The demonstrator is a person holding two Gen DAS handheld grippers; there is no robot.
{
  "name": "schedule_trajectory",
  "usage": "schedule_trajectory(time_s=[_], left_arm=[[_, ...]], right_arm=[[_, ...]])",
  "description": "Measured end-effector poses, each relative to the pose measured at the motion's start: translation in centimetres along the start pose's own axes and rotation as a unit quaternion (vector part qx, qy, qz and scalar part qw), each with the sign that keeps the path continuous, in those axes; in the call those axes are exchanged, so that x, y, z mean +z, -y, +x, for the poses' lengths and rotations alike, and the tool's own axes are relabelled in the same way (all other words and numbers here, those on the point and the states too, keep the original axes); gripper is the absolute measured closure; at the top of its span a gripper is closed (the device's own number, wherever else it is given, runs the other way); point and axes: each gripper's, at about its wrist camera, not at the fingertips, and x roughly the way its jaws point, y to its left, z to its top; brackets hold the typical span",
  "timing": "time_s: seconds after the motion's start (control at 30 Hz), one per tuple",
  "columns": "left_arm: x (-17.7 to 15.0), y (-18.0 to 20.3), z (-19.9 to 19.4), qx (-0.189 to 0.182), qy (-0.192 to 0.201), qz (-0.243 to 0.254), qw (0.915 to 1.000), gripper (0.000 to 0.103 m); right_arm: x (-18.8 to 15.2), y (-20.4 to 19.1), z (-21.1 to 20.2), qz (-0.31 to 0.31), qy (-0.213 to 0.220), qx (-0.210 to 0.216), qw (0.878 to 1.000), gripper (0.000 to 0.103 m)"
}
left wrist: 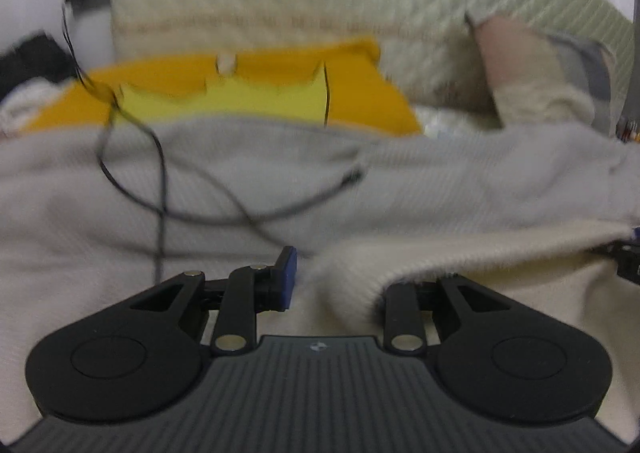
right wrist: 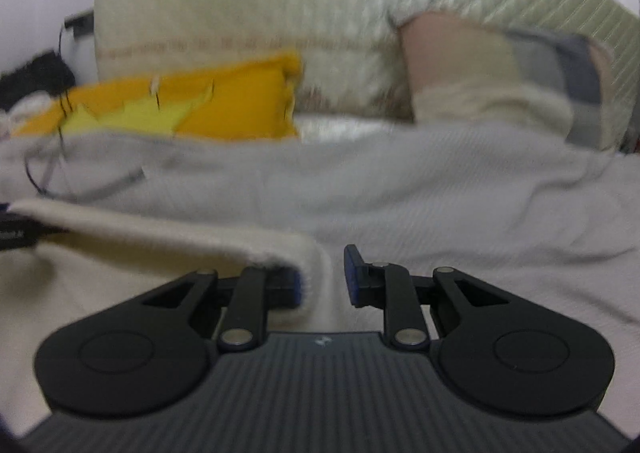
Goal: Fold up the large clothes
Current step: 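Lower the sweater flat onto the bed and open both grippers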
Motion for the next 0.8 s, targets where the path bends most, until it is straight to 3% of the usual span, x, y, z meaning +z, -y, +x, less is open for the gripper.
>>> schedule_trajectory(time_s=[0.2, 0.43, 0.57, 0.63, 0.67, 0.7, 0.77, 0.8], left_arm=[[-2.0, -1.6, 4.2, -0.011, -0.042, 0.0, 0.9991, 0.071], [-1.6, -1.2, 2.9, -0.018, -0.043, -0.001, 0.9989, 0.071], [-1.2, -0.4, 1.3, -0.009, -0.037, 0.027, 0.9989, 0.069], [-1.0, -0.1, 0.5, -0.005, -0.039, 0.036, 0.9986, 0.056], [-0.9, 0.1, -0.1, -0.007, -0.037, 0.04, 0.9985, 0.039], [-0.8, 0.2, -1.0, -0.012, -0.03, 0.041, 0.9986, 0.031], [-0.6, 0.4, -3.1, -0.023, -0.014, 0.048, 0.9985, 0.028], [-0.6, 0.5, -4.2, -0.026, -0.009, 0.048, 0.9985, 0.028]], right_arm=[[-1.3, 0.4, 3.2, 0.019, -0.029, 0.016, 0.999, 0.075], [-2.4, 0.5, 4.1, 0.042, -0.028, 0.021, 0.998, 0.072], [-2.1, 0.8, 3.2, 0.06, -0.024, 0.034, 0.997, 0.07], [-1.9, 0.9, 2.3, 0.068, -0.02, 0.042, 0.997, 0.07], [-1.8, 0.8, 1.9, 0.066, -0.021, 0.043, 0.997, 0.065], [-1.6, 0.7, 1.3, 0.063, -0.018, 0.042, 0.997, 0.056], [-1.3, 0.4, -0.3, 0.063, -0.004, 0.044, 0.997, 0.038], [-1.2, 0.4, -1.5, 0.066, 0.009, 0.053, 0.996, 0.034]])
